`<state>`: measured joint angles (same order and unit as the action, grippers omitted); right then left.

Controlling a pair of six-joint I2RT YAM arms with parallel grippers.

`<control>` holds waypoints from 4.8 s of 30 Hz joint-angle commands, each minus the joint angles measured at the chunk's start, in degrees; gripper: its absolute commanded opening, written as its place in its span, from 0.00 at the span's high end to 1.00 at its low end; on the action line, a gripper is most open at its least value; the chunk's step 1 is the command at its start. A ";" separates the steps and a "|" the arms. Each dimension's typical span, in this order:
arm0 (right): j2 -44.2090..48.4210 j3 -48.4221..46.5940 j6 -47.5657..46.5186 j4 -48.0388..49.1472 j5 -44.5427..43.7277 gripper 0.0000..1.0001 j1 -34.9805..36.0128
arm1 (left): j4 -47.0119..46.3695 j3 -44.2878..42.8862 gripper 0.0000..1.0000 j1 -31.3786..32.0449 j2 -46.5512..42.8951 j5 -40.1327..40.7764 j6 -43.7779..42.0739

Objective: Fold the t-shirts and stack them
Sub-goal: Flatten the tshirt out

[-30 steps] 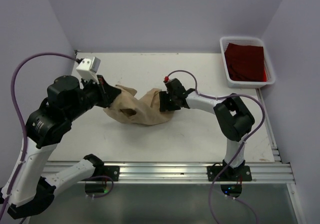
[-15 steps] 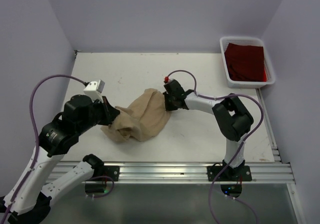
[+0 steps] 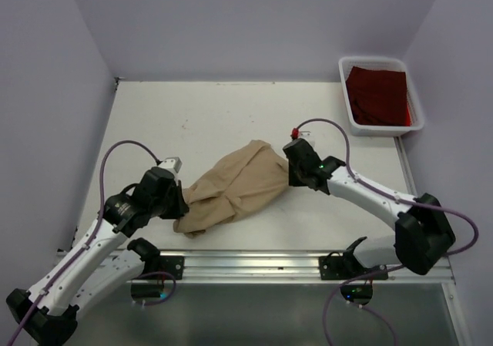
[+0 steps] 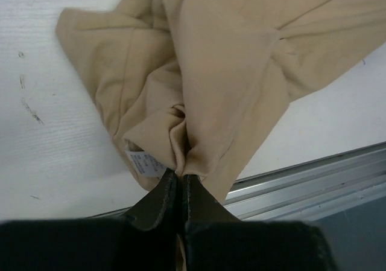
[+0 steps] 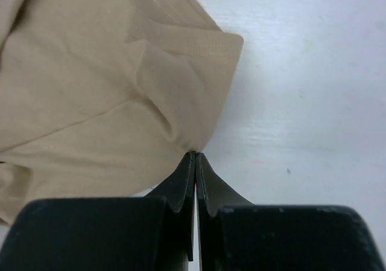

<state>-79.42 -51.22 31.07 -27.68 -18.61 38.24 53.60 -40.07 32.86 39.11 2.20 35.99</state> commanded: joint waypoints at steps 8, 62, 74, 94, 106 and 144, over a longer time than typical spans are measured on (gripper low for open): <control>23.40 2.01 7.86 -23.90 -7.67 1.00 0.26 | -5.79 0.08 1.00 0.10 3.95 -0.61 1.10; 13.51 2.27 4.26 -8.09 -7.49 0.46 1.66 | -26.11 -6.15 0.11 9.24 21.35 -6.33 -5.13; 12.80 3.14 4.09 -7.39 -7.58 0.46 1.58 | -21.44 -7.12 0.20 16.70 30.23 -4.75 -9.88; 13.15 4.46 4.53 -7.47 -9.51 0.51 1.66 | -15.64 -9.93 0.73 21.37 37.00 3.86 -9.80; 14.82 4.12 4.70 -9.32 -14.87 0.54 1.58 | -0.90 -26.42 1.00 22.16 29.01 18.88 -5.40; -11.90 -6.78 2.59 6.23 -0.82 0.27 -10.64 | 15.21 -84.11 1.00 22.16 36.12 48.96 -17.00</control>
<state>-90.70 -54.81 34.76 -25.45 -23.70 27.79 72.03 -122.04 54.83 74.96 48.95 21.37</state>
